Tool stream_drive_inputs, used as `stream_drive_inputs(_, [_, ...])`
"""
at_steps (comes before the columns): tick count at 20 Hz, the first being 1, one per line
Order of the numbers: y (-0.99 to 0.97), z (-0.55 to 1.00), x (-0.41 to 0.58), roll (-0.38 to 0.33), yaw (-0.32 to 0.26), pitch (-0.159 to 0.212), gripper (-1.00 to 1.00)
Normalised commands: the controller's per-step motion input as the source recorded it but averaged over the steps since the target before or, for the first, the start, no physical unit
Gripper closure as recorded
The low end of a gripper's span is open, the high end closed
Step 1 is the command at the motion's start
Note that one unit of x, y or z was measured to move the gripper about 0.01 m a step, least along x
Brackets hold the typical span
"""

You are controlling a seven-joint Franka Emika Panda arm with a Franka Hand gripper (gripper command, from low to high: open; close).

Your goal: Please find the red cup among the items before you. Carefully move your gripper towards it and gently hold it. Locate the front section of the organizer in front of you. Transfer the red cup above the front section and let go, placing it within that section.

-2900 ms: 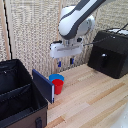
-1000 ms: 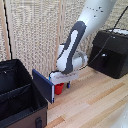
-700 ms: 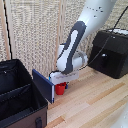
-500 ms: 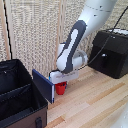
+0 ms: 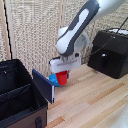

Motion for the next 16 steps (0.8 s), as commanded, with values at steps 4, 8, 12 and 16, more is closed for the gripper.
stream_drive_inputs(4, [0.15, 0.94, 0.114, 0.026, 0.000, 0.099, 1.00])
stream_drive_inputs(8, [0.27, 0.88, 0.118, 0.040, 0.006, 0.116, 1.00])
stream_drive_inputs(12, [0.48, 0.79, 0.061, 0.076, 0.005, 0.116, 1.00])
stream_drive_inputs(16, [0.68, 0.69, 0.000, 0.120, 0.000, 0.080, 1.00])
